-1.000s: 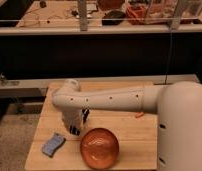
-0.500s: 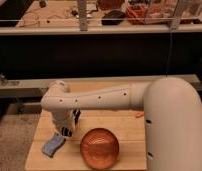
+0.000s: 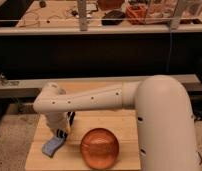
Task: Place the eraser on the white sponge
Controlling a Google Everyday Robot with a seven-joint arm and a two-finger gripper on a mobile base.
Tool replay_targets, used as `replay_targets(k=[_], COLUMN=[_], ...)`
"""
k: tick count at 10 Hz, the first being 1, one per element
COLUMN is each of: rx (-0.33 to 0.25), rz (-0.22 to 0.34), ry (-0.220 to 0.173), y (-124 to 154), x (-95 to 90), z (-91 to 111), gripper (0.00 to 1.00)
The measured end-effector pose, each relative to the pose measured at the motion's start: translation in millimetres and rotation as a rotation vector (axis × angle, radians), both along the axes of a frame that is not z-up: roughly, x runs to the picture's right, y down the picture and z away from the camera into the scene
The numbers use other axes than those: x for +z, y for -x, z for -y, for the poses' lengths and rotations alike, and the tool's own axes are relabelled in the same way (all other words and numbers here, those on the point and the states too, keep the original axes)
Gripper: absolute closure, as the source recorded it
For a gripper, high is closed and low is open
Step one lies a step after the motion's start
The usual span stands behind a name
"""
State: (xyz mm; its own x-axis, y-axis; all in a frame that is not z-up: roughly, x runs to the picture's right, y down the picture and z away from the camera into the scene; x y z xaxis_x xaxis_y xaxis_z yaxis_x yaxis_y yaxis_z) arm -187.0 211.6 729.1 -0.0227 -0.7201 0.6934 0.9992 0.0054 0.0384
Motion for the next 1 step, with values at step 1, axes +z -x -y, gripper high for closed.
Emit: replay_targets(k=[1], rx=[-0.012], rz=[0.003], ry=[-0.003], y=[3.0], x=[-0.9], z=[-2.7], gripper=[1.00])
